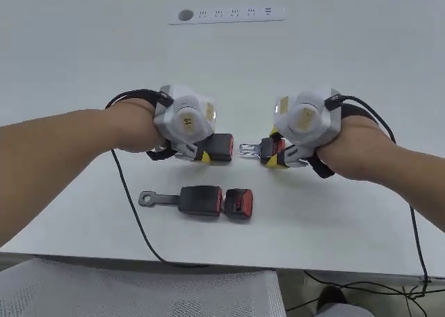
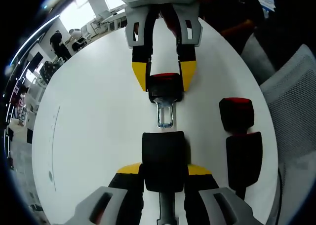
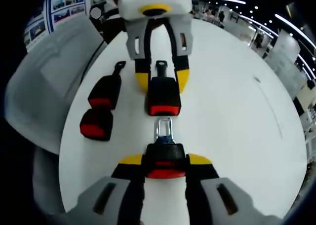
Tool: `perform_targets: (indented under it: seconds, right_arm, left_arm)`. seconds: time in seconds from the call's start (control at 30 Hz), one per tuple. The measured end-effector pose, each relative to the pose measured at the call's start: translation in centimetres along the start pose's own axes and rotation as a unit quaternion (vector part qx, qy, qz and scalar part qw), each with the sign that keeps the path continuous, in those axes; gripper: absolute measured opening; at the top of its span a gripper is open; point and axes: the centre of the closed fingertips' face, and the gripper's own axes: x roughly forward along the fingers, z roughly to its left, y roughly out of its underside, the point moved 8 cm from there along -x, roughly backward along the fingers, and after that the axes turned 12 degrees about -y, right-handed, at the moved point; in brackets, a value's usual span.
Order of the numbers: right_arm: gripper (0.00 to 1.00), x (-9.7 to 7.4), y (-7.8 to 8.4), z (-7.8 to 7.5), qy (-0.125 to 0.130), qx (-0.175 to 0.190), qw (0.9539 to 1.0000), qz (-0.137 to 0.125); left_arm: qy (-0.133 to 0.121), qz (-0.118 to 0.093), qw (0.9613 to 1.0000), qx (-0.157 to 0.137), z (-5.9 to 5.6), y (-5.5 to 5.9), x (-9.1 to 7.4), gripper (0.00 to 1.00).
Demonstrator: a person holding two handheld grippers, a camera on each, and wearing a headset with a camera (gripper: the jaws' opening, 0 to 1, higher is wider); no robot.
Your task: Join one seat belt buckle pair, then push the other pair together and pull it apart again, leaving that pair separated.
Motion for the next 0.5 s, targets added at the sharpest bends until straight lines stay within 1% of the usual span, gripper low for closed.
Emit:
perform_targets:
  seconds: [0.2,0.27,0.5]
  right_arm:
    - [0.29,0.44,-0.69,-0.20,-0.003,0.000,1.0000,-0.002]
    - [0.29,0.43,-0.68,-0.19,-0.001,-0.003,1.0000,0.001]
    - [0.29,0.39,-0.65,-0.11,-0.005,-0.002,1.0000,-0.004]
  left_arm:
    - [0.000,0.000,1.0000,0.000,0.00,0.02,0.03,0.32]
    - [0.000,-0.001,1.0000,-0.001,-0.01,0.05,0.05,0.32]
    - [-0.002,0.002,1.0000,-0.001,-0.05,0.05,0.14,0.32]
